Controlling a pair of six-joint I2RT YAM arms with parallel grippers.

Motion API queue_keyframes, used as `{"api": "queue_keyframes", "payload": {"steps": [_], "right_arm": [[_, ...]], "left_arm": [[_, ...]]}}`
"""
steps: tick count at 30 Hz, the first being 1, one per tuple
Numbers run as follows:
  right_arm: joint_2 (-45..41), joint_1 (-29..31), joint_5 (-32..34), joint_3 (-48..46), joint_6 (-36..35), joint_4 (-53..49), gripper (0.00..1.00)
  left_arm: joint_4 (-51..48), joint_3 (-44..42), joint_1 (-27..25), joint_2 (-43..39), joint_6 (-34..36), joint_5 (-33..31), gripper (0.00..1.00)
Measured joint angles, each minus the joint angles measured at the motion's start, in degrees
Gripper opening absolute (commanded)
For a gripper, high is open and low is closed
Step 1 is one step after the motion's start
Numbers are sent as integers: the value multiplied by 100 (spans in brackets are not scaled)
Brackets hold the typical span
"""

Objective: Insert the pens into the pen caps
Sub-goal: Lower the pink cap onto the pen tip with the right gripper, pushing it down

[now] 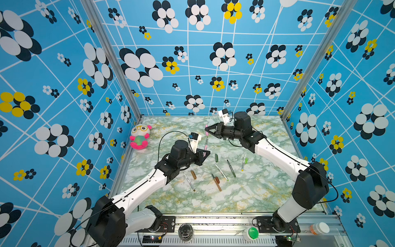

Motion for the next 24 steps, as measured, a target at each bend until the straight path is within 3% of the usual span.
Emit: {"api": "queue_keyframes", "payload": {"steps": [24], "right_arm": [[-48,101,39,-284,-103,70,1]], "left_arm": [[22,0,-22,0,-160,-216,0]]}}
